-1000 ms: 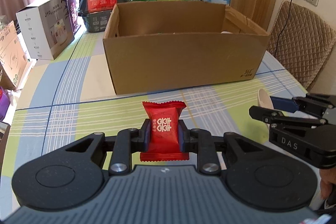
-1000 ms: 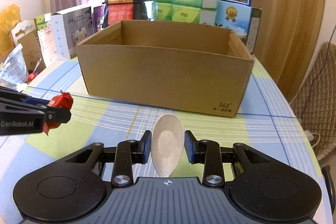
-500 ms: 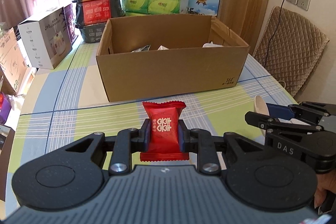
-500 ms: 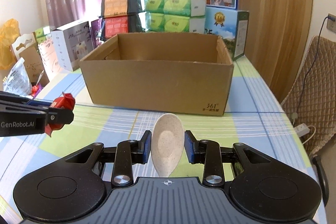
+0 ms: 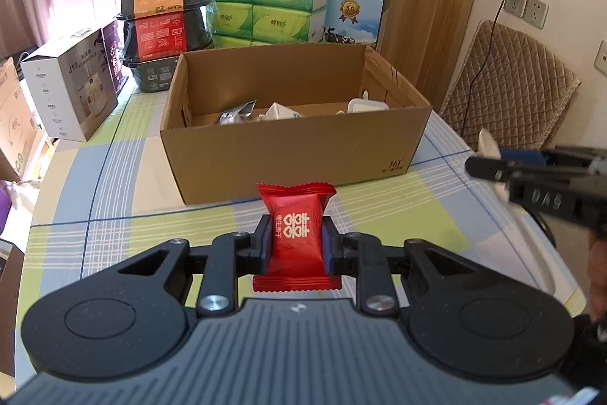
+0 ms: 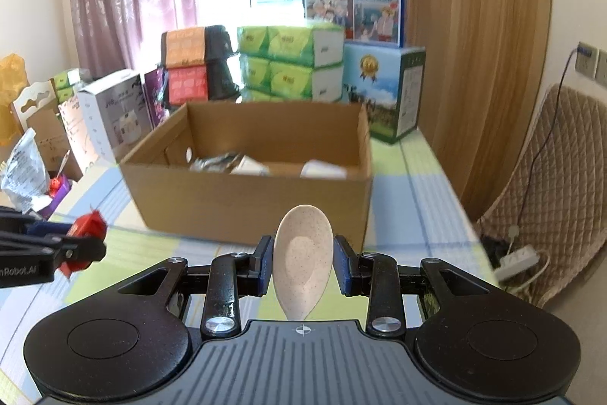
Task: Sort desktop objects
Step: 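Lift the red candy and wooden spoon and carry them toward the box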
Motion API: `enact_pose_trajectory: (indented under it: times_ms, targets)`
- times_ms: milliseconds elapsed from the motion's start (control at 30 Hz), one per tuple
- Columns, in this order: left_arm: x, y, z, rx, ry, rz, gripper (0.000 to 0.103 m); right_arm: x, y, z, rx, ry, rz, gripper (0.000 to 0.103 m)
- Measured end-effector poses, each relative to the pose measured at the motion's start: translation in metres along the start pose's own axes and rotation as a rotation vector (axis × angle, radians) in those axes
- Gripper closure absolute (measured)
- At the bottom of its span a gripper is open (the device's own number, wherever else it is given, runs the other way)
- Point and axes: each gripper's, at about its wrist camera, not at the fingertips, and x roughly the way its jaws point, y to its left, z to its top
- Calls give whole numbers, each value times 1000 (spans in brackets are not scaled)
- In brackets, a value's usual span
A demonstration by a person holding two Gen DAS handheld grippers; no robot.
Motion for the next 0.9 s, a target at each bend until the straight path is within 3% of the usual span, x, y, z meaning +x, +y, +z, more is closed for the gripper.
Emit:
enact_pose_trajectory:
  times_ms: [433,633,733,900]
  targets:
    - [23,16,92,102,-2,-1,82,36,-14,107,-117,27,52,73]
    - [48,31,132,80,16,-8,82,65,-15,146,-107,59,105,73]
    - [63,36,145,80,32,-1,82,84,-17,160,-101,93,109,87]
    - [87,43,158,60,57,-3,82,115,-21,168,-93,135,98,95]
